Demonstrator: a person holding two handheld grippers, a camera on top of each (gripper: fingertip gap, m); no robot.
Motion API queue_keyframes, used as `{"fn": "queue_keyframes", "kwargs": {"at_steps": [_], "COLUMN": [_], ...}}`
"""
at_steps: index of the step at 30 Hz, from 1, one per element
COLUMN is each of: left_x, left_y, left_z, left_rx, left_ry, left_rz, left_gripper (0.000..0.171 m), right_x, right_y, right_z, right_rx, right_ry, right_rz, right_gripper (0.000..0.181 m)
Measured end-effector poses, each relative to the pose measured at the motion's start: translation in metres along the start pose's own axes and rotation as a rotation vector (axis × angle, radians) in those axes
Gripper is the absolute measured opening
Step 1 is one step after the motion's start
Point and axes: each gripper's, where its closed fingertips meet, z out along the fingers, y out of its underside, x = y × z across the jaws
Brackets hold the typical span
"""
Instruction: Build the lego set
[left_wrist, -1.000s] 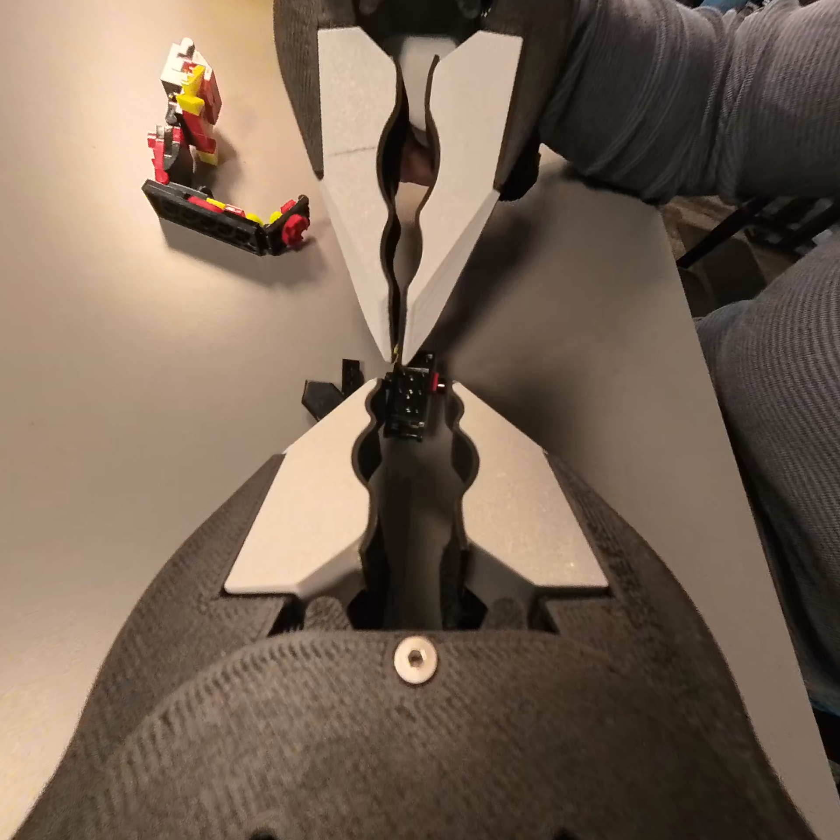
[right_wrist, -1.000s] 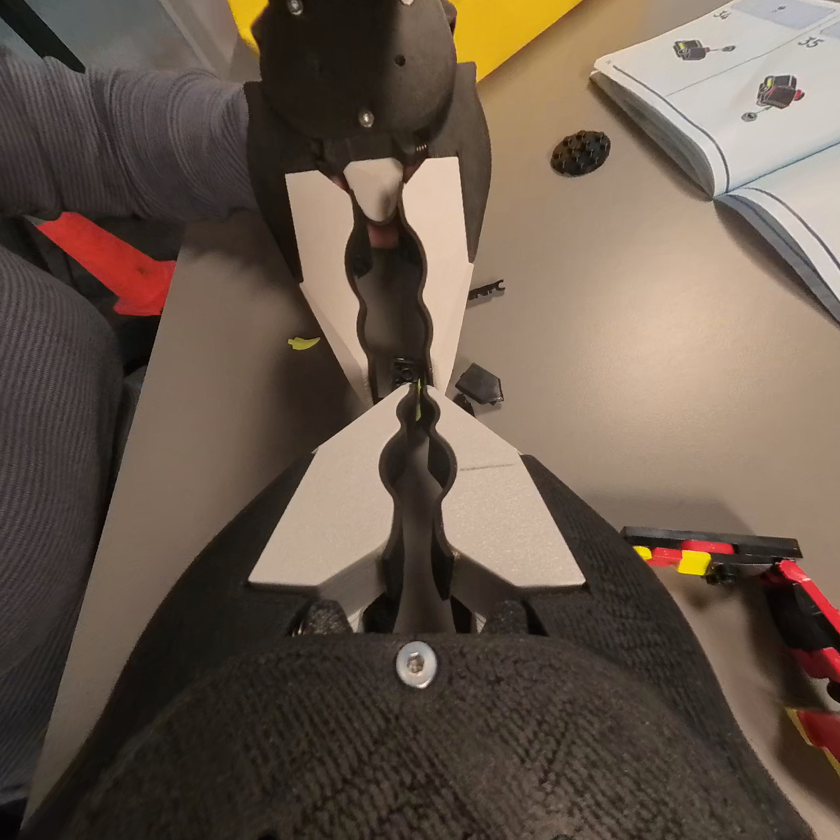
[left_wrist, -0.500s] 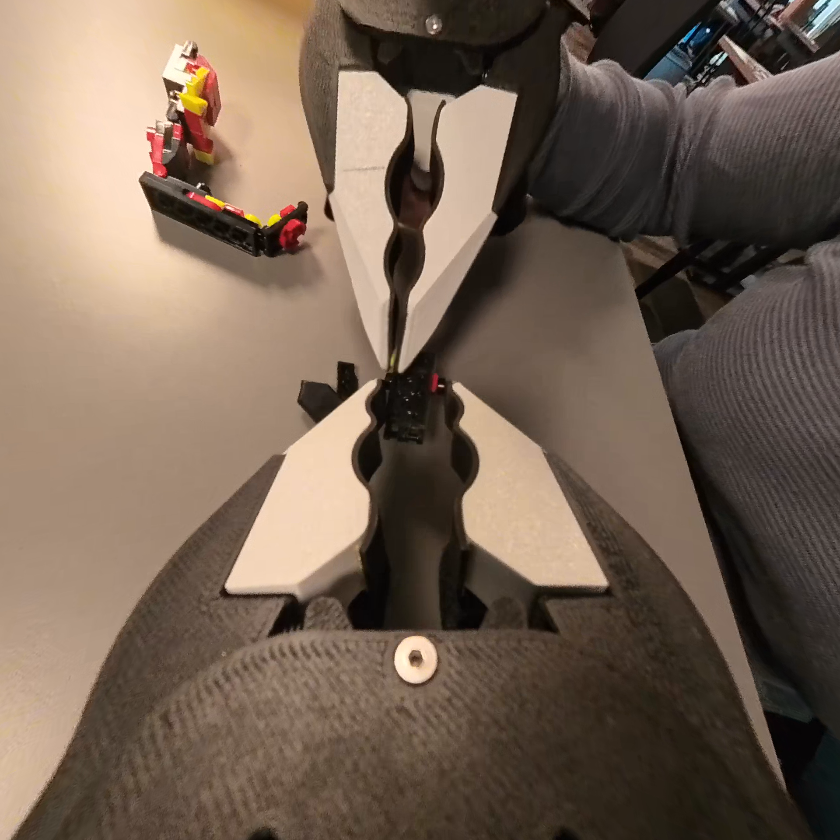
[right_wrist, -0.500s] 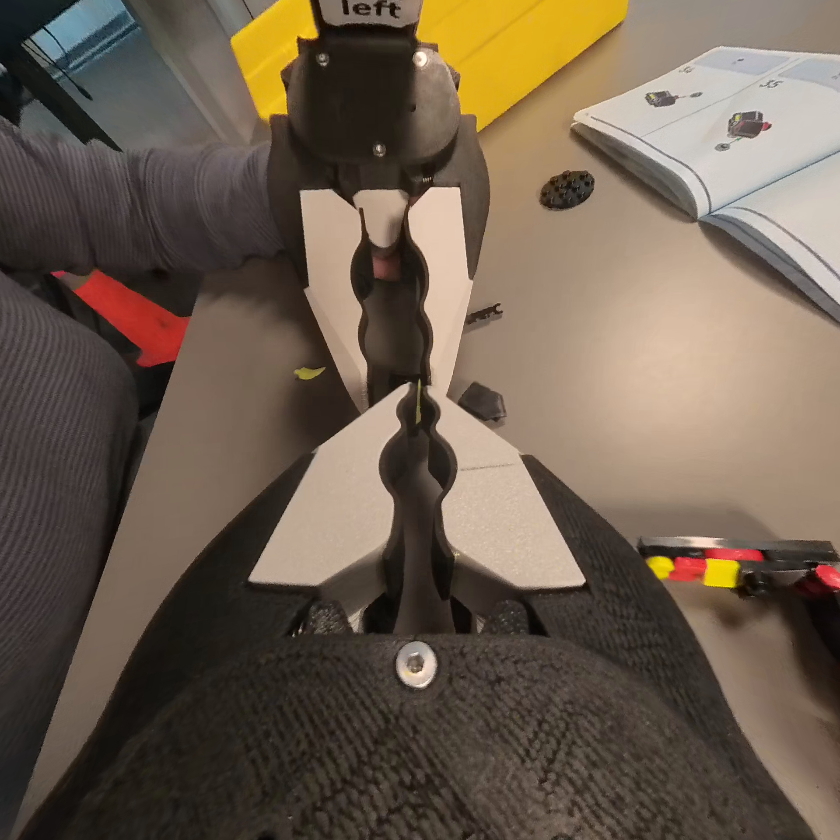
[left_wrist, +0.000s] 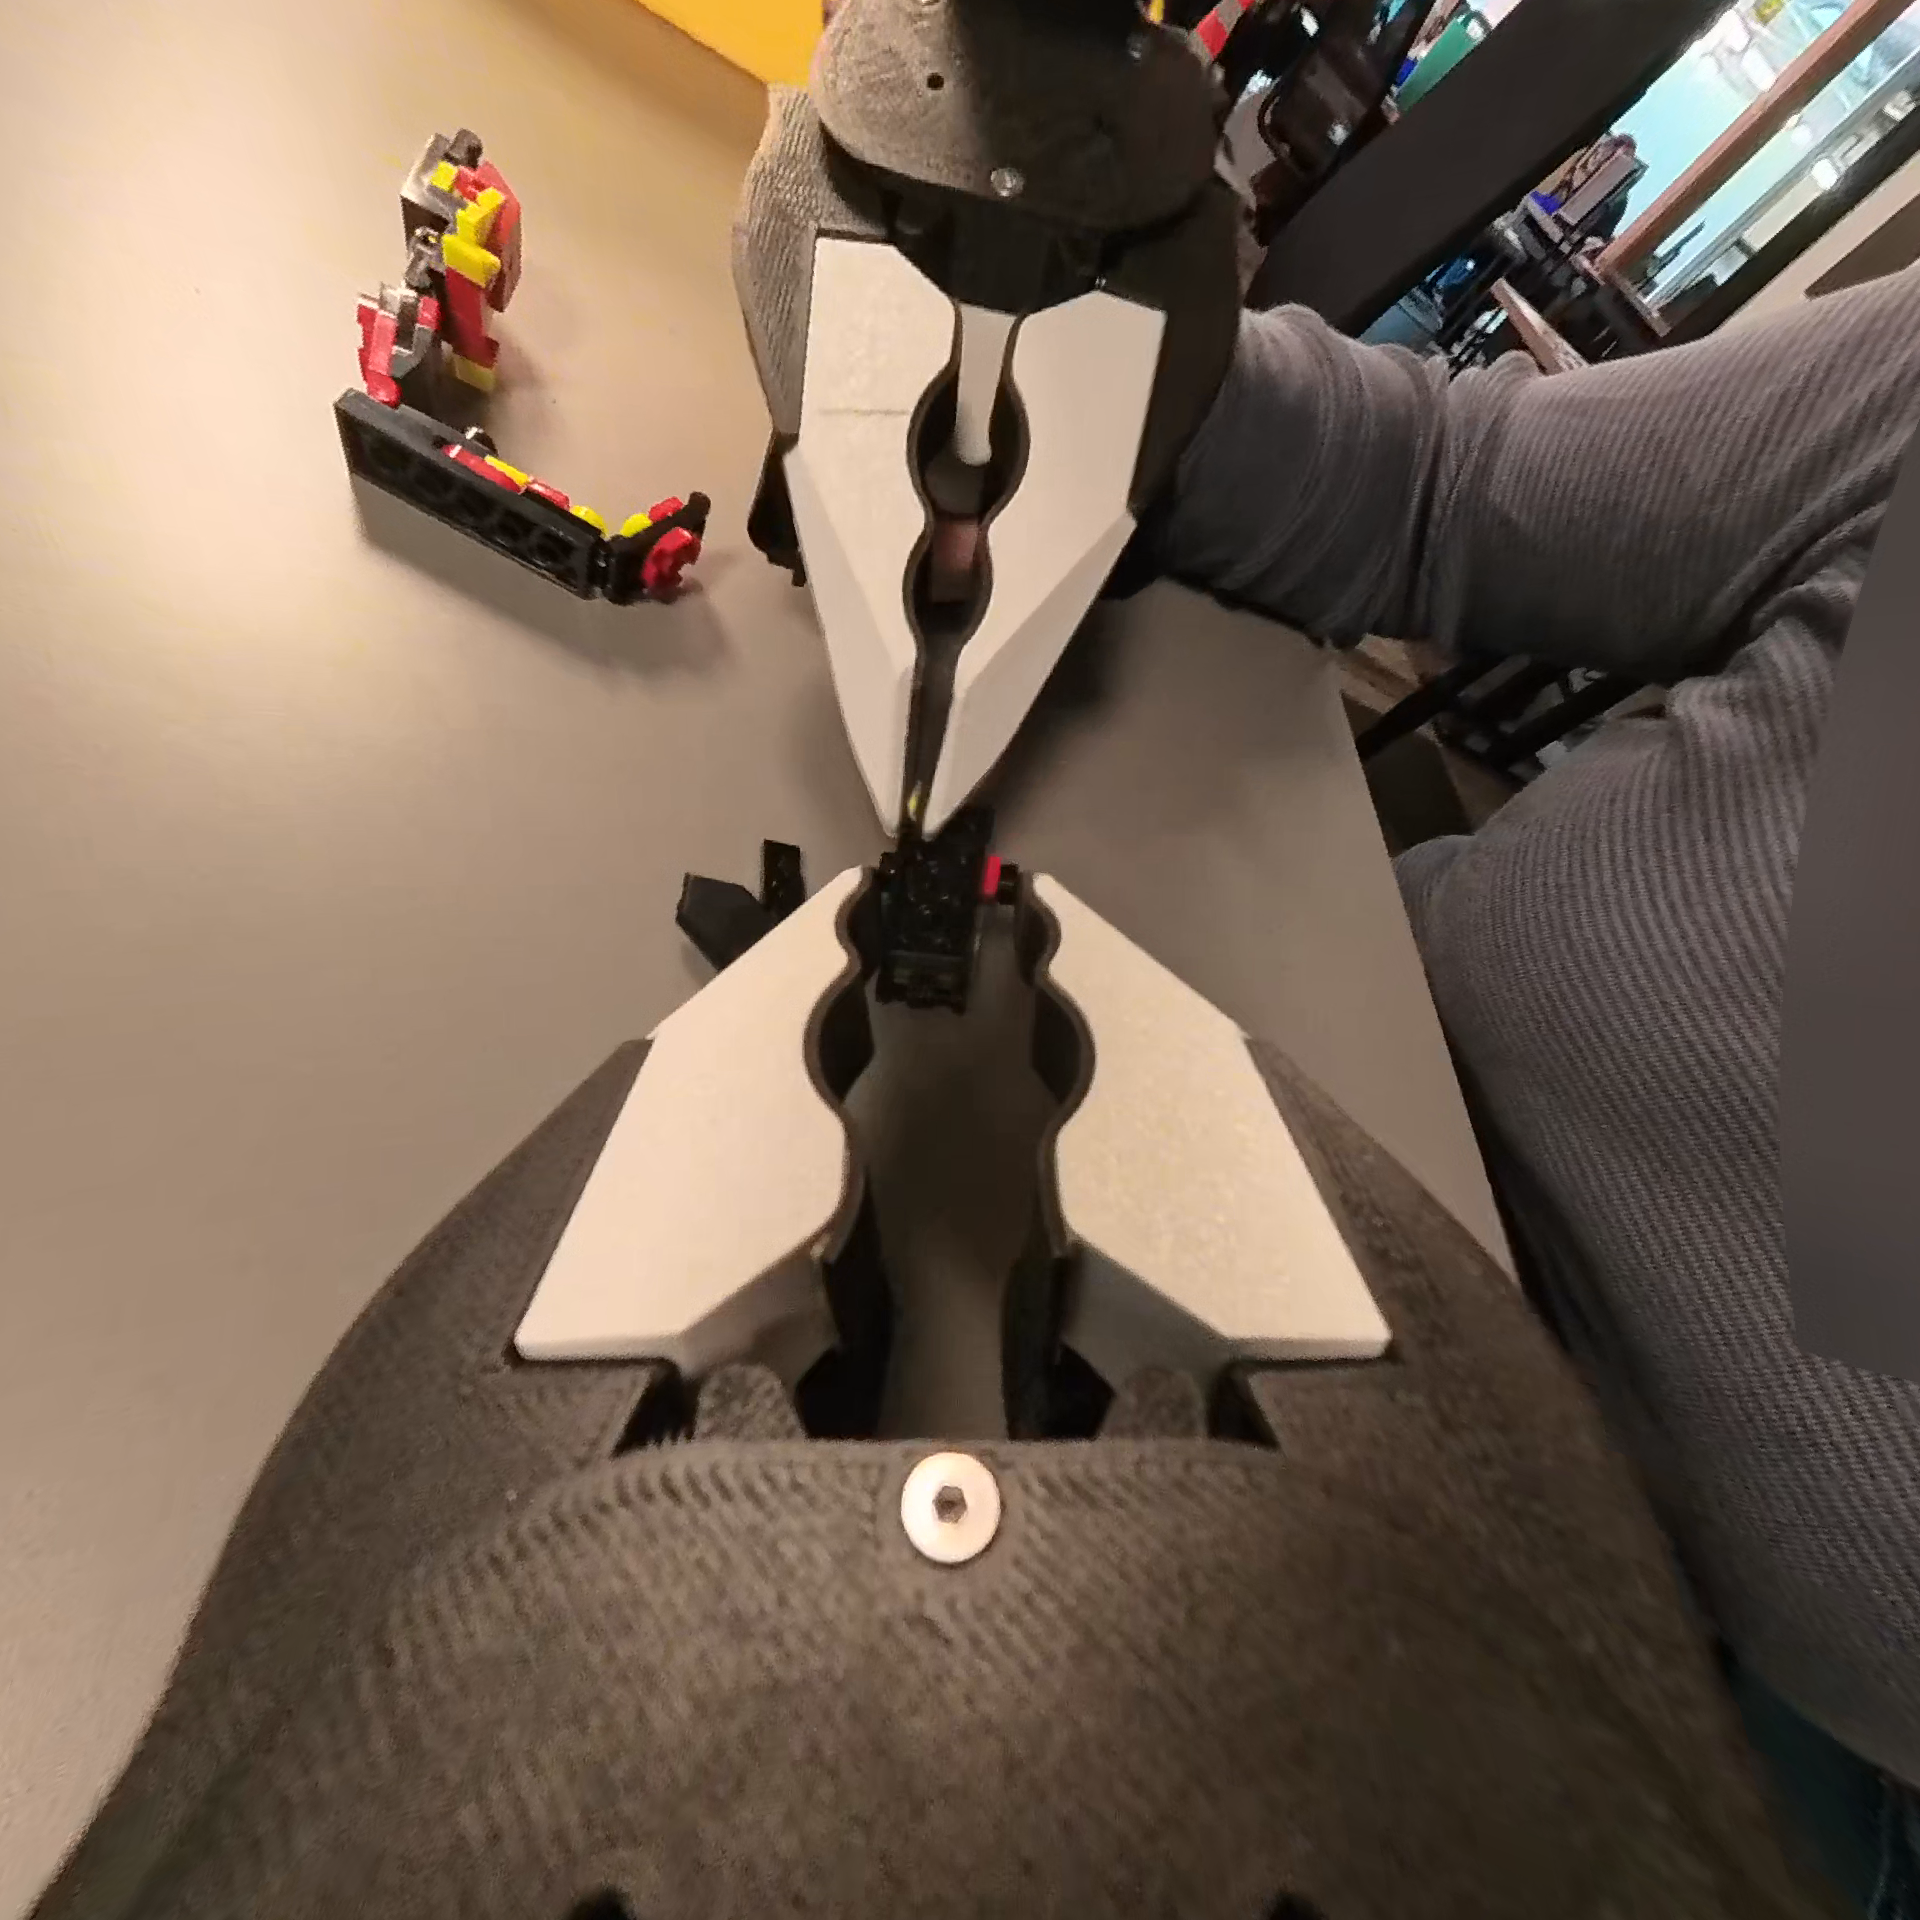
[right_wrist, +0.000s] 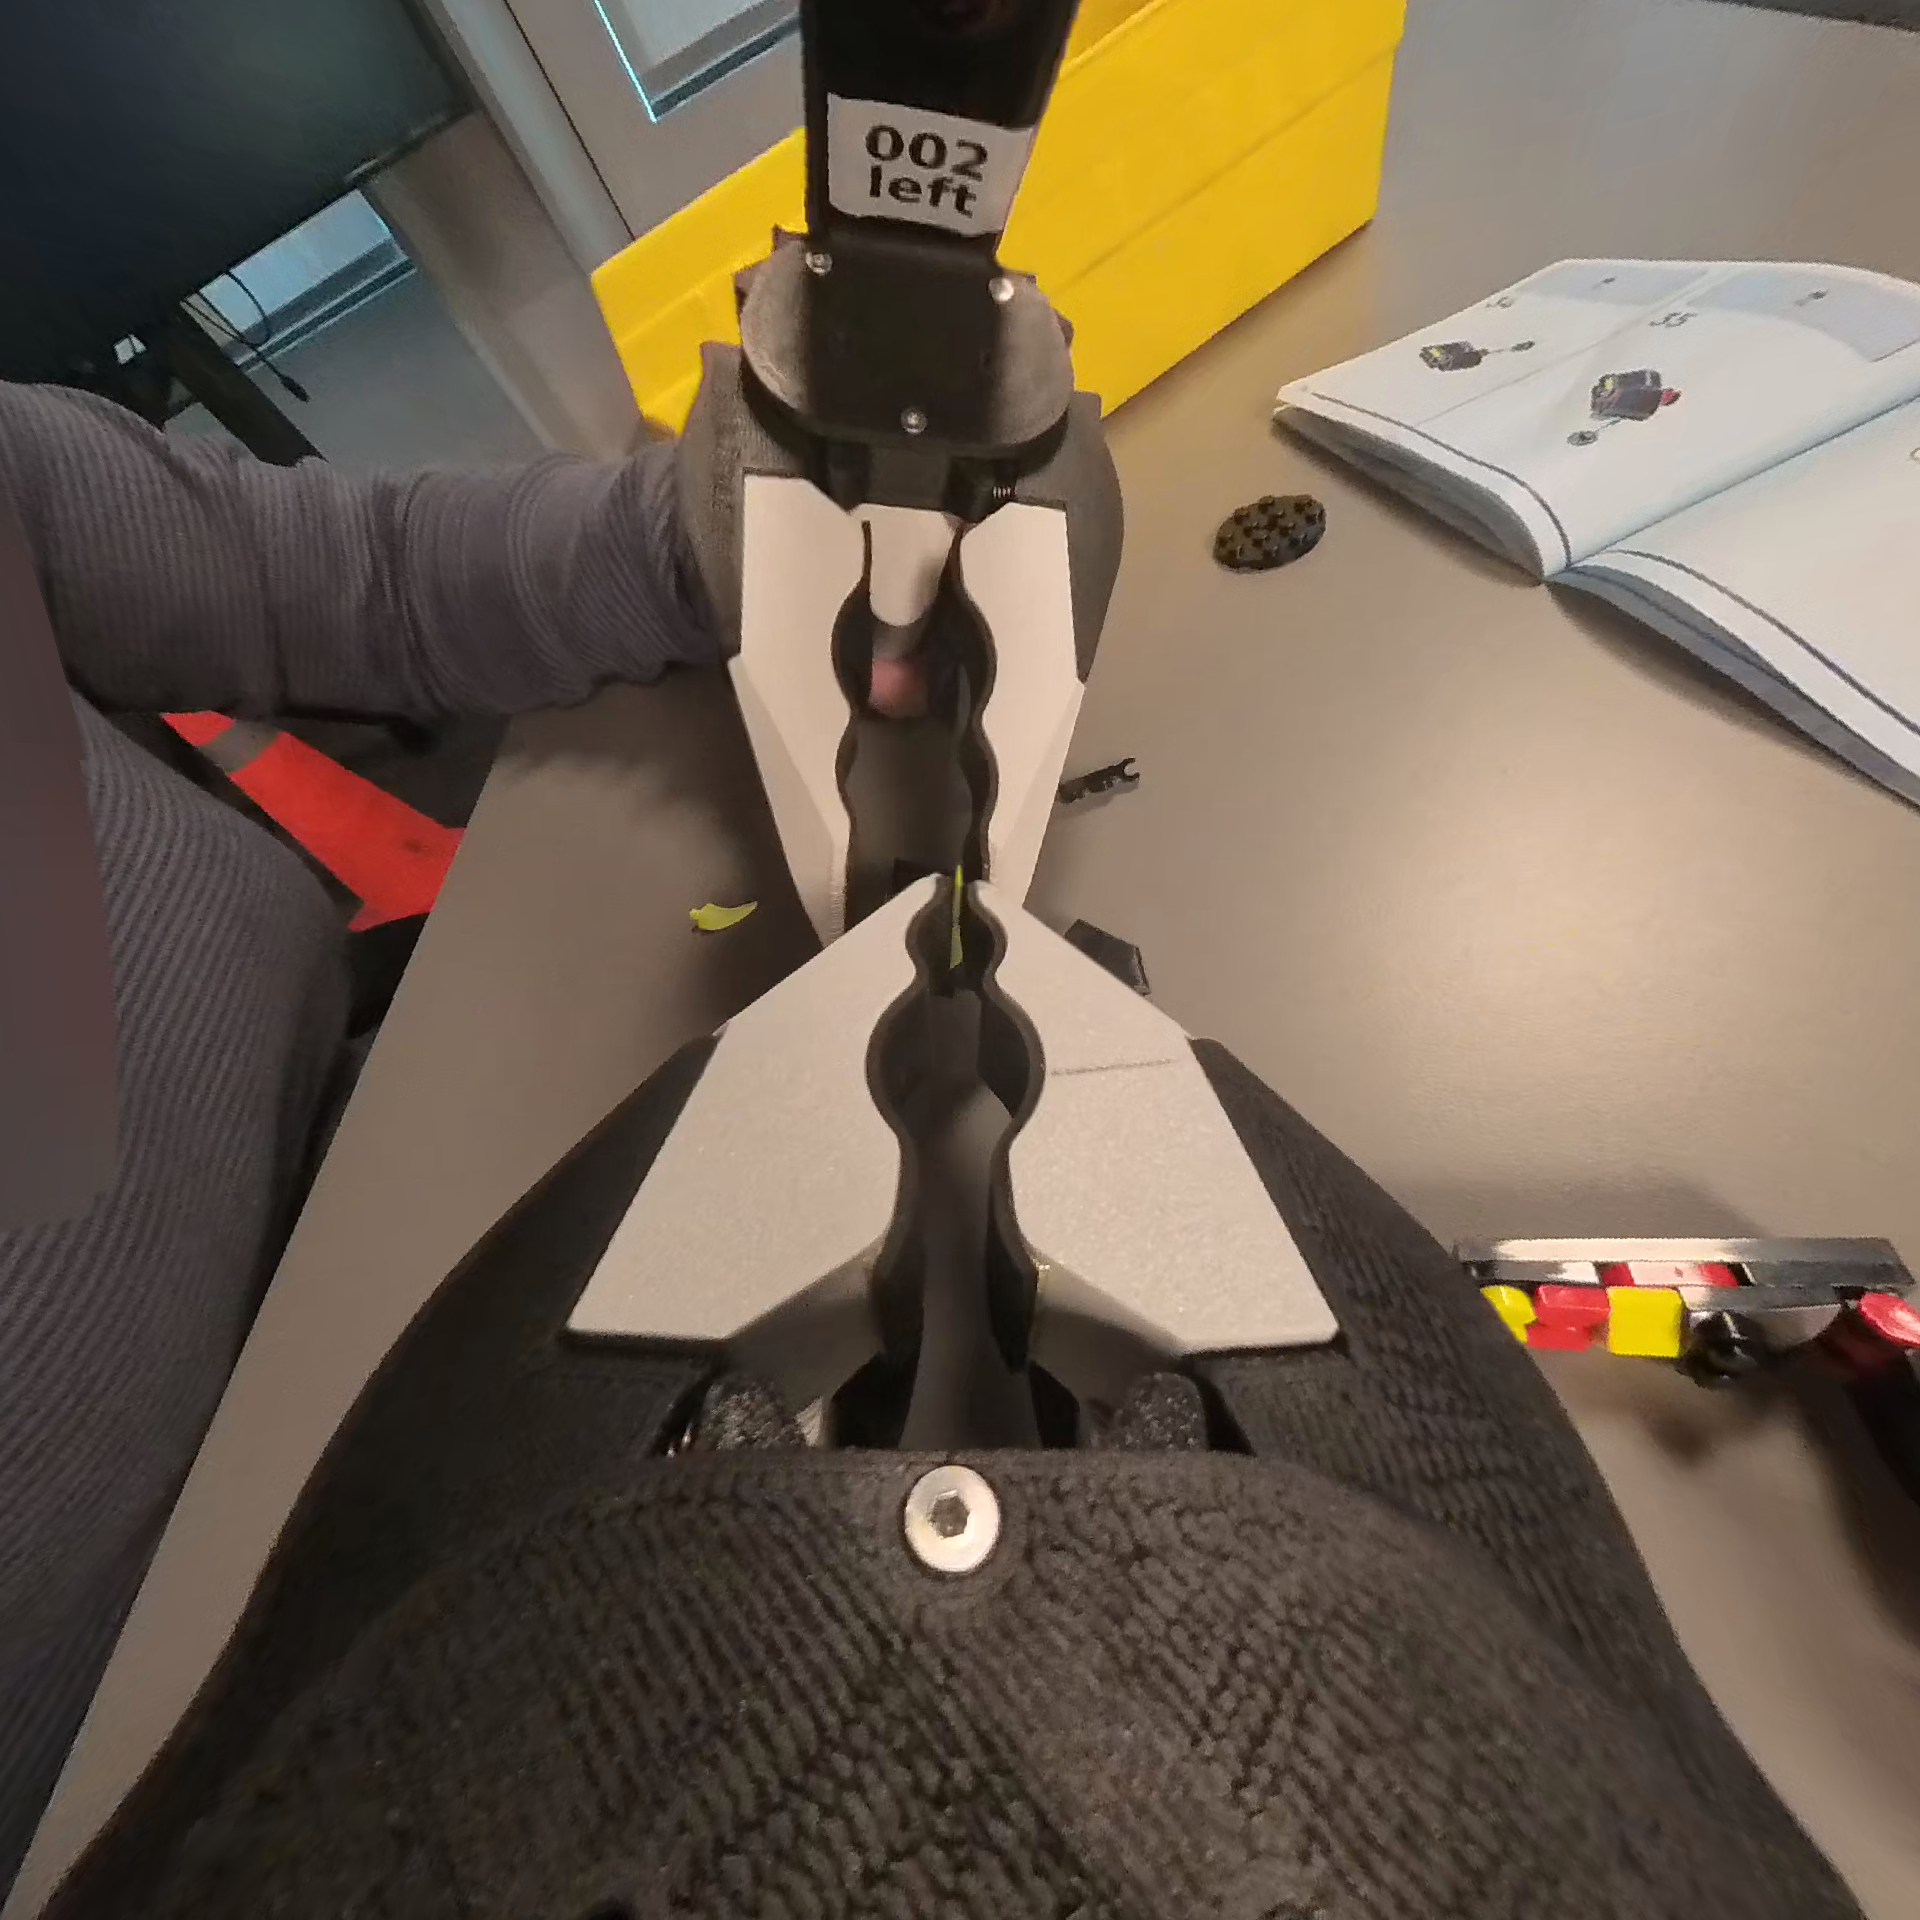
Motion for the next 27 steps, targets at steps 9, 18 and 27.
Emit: {"fn": "queue_keyframes", "kwargs": {"at_steps": [9, 18, 27], "left_x": [0.0000, 0.0019, 0.0035], "left_y": [-0.0024, -0.0016, -0.0038], "left_z": [-0.0018, -0.0014, -0.0029], "left_rx": [0.022, 0.017, 0.037], "left_ry": [0.015, 0.017, 0.016], "left_rz": [-0.023, -0.009, 0.006], "left_gripper": [0.024, 0.024, 0.024], "right_x": [0.0017, -0.0064, -0.0035], "right_y": [-0.0018, -0.0017, -0.0046], "right_z": [0.0015, 0.0021, -0.0016], "right_rx": [0.015, 0.018, 0.050], "right_ry": [0.008, -0.035, -0.045], "right_rz": [0.019, 0.018, 0.069], "right_gripper": [0.000, 0.000, 0.000]}}
